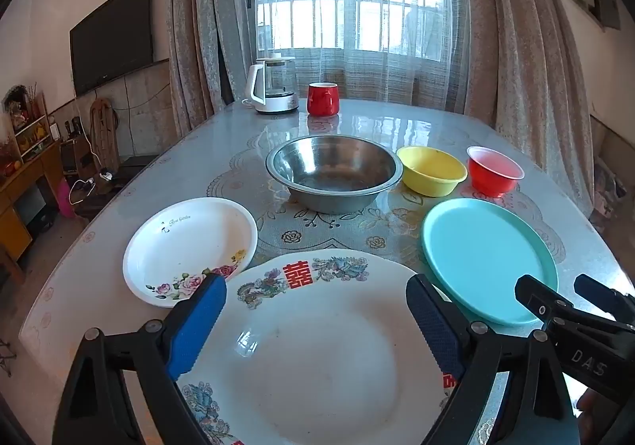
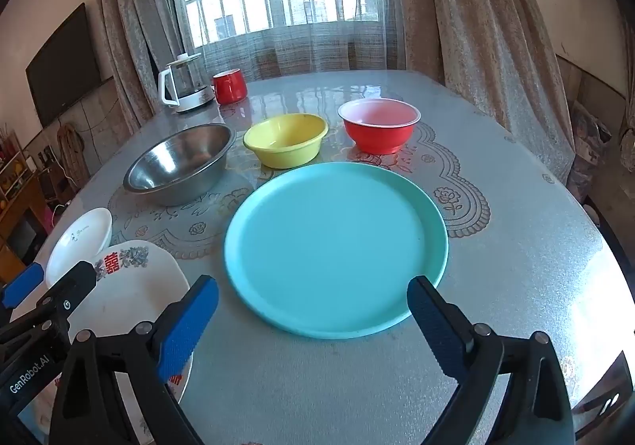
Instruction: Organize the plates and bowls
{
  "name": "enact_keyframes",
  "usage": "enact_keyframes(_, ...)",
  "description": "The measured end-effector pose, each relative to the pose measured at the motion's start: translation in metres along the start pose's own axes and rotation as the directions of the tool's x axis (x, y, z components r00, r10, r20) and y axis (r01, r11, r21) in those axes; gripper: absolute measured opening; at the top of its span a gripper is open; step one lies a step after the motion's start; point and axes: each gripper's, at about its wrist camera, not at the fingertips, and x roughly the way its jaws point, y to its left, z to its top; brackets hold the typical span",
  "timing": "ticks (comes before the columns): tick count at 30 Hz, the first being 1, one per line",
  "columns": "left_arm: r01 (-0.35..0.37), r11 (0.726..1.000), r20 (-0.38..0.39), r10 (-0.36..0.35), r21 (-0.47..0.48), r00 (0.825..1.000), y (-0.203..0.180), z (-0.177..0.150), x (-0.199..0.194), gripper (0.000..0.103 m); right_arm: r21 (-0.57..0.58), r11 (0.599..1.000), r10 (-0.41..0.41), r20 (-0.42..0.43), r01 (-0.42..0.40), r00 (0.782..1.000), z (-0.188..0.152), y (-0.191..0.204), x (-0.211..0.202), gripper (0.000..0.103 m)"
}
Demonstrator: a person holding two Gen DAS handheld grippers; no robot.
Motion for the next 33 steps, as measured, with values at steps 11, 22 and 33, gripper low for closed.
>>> enact_keyframes(11,0.033,0.999,0.014,-0.033,0.037,0.999,-0.01,0.002,-0.005,0.093,0.004,1.0,0.001,0.023,-0.001,1.0,0.005,-0.017,-0.011,0.098)
enact_keyframes(22,0.035,0.998,0.034,-0.037,0.06,0.999,-0.017,0.001,-0.009,0.093,-0.007,1.0,-0.014,0.061,0.015,0.998,0.0,-0.003,-0.009,0.098)
enact_keyframes(33,0.029,0.998,0.039,-0.031,0.063,0.999,-0.022,0.004,-0.007,0.093,-0.005,1.0,-0.002,0.072,0.002,0.997,0.002,-0.006,-0.007,0.098)
